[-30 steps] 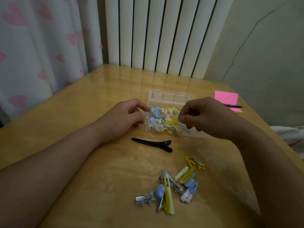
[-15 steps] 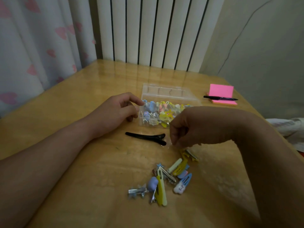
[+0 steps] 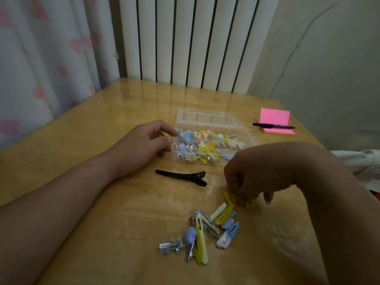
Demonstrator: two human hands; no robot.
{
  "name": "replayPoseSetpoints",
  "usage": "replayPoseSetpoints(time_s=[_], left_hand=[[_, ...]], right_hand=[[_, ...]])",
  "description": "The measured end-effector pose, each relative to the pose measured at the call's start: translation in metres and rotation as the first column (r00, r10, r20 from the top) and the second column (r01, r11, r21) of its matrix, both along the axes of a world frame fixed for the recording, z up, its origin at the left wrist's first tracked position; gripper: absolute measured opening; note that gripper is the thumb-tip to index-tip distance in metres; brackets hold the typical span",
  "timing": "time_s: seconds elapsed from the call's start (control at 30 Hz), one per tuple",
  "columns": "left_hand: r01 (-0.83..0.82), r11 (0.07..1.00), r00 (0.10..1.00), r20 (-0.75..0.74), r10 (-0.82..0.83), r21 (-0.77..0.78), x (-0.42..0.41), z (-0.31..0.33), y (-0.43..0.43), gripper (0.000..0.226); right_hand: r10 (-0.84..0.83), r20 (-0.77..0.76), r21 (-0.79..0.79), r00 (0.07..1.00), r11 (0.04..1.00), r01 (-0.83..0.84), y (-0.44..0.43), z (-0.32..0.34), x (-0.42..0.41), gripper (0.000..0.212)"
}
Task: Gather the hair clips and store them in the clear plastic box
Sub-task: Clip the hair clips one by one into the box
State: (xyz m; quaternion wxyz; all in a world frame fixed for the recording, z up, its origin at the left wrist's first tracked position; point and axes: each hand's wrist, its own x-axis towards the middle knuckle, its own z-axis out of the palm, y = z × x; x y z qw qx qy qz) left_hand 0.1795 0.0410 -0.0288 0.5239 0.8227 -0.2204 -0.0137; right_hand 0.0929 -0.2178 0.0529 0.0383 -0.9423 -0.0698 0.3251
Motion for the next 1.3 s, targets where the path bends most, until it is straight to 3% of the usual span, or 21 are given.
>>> replayPoseSetpoints(time_s=[0.07, 0.13, 0.2, 0.27, 0.4, 0.57, 0.73, 0.97, 1.07, 1.17, 1.3], left_hand=[[0.002, 1.0, 1.0, -0.003, -0.002, -0.002, 0.0, 0.0, 0.0, 0.021], [0.003, 1.0, 1.0, -0.006, -0.003, -0.005, 0.0, 0.0, 0.0, 0.02], [0.002, 1.0, 1.0, -0.003, -0.002, -0.005, -0.001, 0.001, -0.001, 0.02], [-0.001, 1.0, 1.0, 0.006, 0.001, -0.001, -0.001, 0.001, -0.001, 0.02], [0.002, 1.0, 1.0, 0.007, -0.002, -0.002, -0.002, 0.001, 0.0, 0.02], [-0.001, 1.0, 1.0, 0.005, 0.001, 0.003, -0.002, 0.002, -0.001, 0.02], [-0.002, 1.0, 1.0, 0.004, 0.002, 0.002, -0.003, 0.003, -0.002, 0.019], [-0.005, 1.0, 1.0, 0.012, 0.005, 0.017, -0.003, 0.002, 0.0, 0.021], [-0.002, 1.0, 1.0, 0.004, 0.002, 0.001, -0.002, 0.001, 0.0, 0.021], [-0.001, 1.0, 1.0, 0.006, 0.001, 0.006, -0.003, 0.002, -0.001, 0.021], [-0.009, 1.0, 1.0, 0.006, 0.009, 0.005, -0.004, 0.003, -0.001, 0.021]], right_hand=[[0.049, 0.053, 0.115, 0.997, 0.992, -0.055, -0.005, 0.004, 0.001, 0.011], [0.05, 0.171, 0.326, 0.984, 0.94, -0.104, -0.012, 0.01, 0.003, 0.01], [-0.063, 0.32, 0.527, 0.945, 0.841, -0.123, -0.021, 0.013, 0.008, 0.007], [-0.223, 0.436, 0.61, 0.872, 0.785, -0.104, -0.031, 0.007, 0.015, 0.005], [-0.41, 0.538, 0.598, 0.736, 0.801, 0.008, -0.037, -0.023, 0.034, 0.005], [-0.342, 0.656, 0.415, 0.673, 0.908, 0.057, -0.023, -0.047, 0.049, 0.007], [-0.319, 0.697, 0.344, 0.642, 0.935, 0.09, -0.02, -0.05, 0.051, 0.007], [-0.412, 0.712, 0.458, 0.568, 0.886, 0.069, -0.016, -0.037, 0.042, 0.013], [-0.333, 0.621, 0.49, 0.709, 0.872, -0.02, -0.014, -0.018, 0.029, 0.01], [-0.083, 0.401, 0.41, 0.912, 0.907, -0.097, -0.012, -0.003, 0.016, 0.004], [0.116, 0.09, 0.311, 0.989, 0.94, -0.138, -0.003, 0.0, 0.007, 0.016]])
